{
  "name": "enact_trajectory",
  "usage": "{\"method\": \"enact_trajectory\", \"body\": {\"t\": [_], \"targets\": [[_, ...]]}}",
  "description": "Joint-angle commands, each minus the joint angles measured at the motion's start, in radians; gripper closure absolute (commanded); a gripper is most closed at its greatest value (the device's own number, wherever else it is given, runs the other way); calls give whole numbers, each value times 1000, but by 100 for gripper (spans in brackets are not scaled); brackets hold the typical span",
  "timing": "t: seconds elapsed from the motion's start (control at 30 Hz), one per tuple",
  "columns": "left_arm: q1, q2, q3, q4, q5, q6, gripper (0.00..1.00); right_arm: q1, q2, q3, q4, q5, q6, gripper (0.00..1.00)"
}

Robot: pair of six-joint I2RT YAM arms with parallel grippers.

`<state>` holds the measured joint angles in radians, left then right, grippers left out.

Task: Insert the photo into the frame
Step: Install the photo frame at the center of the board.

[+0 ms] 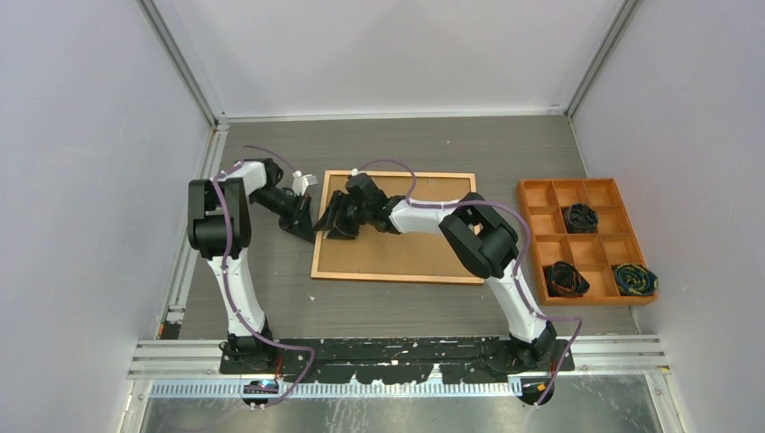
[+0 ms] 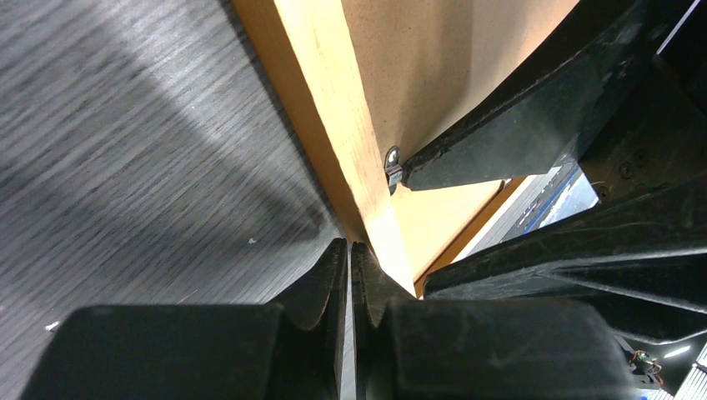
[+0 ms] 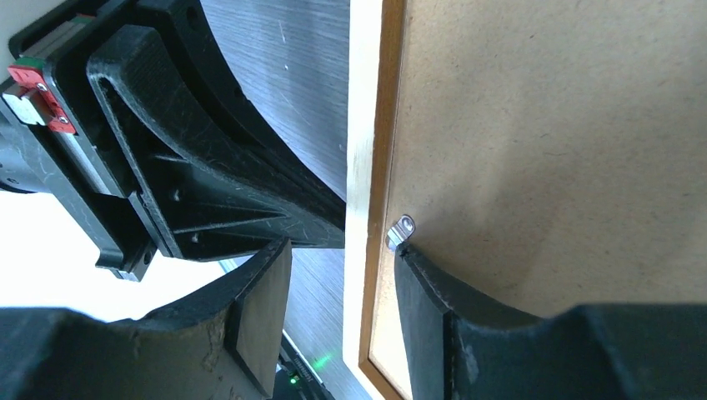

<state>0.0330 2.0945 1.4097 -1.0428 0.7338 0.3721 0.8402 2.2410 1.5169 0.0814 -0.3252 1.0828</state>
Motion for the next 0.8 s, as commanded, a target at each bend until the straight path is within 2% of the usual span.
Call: {"method": "enact_trajectory", "body": {"t": [0.0,0.57,0.77], "targets": [[-2,-5,-4,8,4,-7,93,15,20,29,17,-12,18,46],[-4,-24,-16,6,-3,1,94,14,67,76,14,20,19,47],[-3,-30,-11,-6,-4,8,94,11,26,52,11,10,5,47]]}}
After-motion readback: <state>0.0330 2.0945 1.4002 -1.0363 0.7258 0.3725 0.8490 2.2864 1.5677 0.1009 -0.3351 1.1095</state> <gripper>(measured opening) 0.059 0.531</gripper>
